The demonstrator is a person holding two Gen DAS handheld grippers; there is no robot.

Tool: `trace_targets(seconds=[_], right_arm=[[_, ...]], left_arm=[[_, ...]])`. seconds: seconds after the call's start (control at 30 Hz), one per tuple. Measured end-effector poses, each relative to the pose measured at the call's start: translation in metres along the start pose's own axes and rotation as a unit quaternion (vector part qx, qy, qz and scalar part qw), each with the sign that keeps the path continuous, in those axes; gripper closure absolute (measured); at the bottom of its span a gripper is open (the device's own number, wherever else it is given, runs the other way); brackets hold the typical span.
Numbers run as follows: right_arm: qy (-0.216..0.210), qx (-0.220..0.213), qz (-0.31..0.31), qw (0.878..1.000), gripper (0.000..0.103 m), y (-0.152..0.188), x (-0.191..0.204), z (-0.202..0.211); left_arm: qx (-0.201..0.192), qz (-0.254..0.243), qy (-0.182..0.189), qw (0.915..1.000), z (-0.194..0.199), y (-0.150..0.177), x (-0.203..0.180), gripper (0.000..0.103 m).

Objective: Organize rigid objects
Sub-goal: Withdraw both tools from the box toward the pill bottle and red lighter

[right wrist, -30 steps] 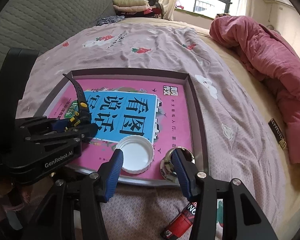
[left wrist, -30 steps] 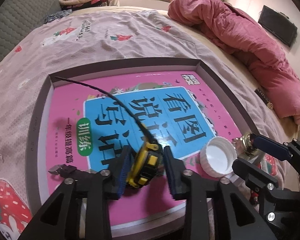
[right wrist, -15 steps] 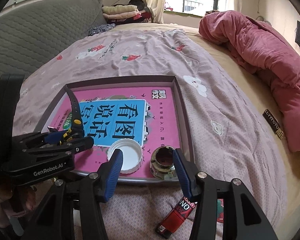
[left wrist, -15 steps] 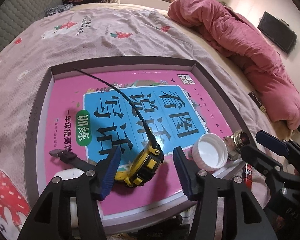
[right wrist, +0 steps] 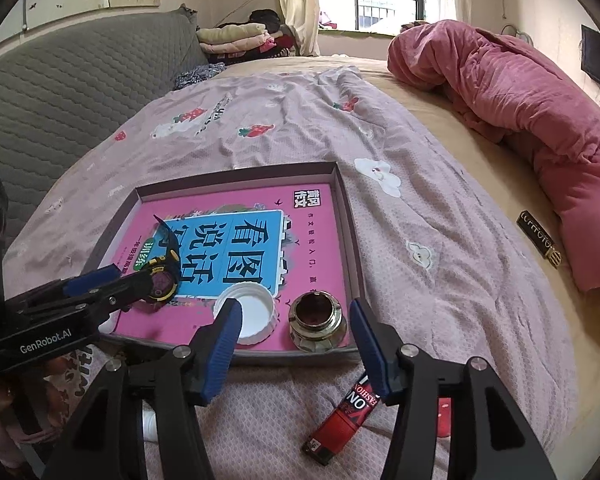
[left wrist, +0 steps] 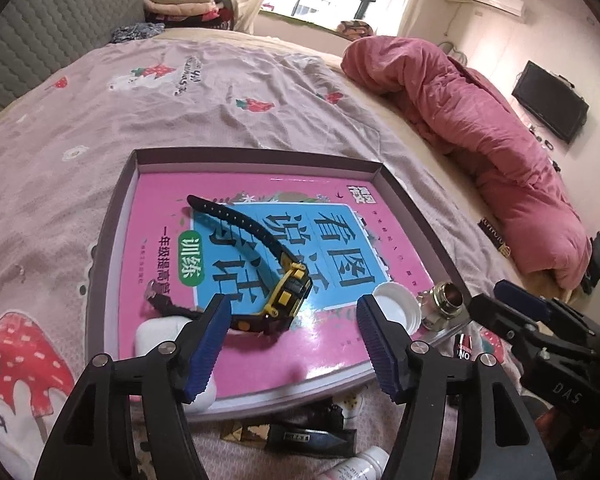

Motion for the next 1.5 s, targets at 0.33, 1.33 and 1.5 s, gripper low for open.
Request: trace_targets(seconds=[0.33,1.33,1.5], right_arm=[[0.005,-0.010,0.011,1.000,0.047,-0.001,0.005,0.011],[0.014,-0.034,0.001,0.999,0.047,0.004,-0.013,0.057],[0.011,-0.031,-0.007,0.999,0.047,0.010,-0.017,0.058]], left_arm=[[-0.001,-0.006,-0.026,0.9997,0.019,0.011,-0.011,0.034],[-0.003,-0.003,-0.065,0.9979,0.073,0.036,-0.024,0.031],[0.007,0.002,-0.071,0.9974,0.074,0.042,-0.019,0.031]])
Point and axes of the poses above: each gripper's, at about its wrist camera, not at the fingertips, and z roughly against the way its jaws point, x to its left, y to its underside, the point moved 4 cm from there along -z, roughly the way its jaws point
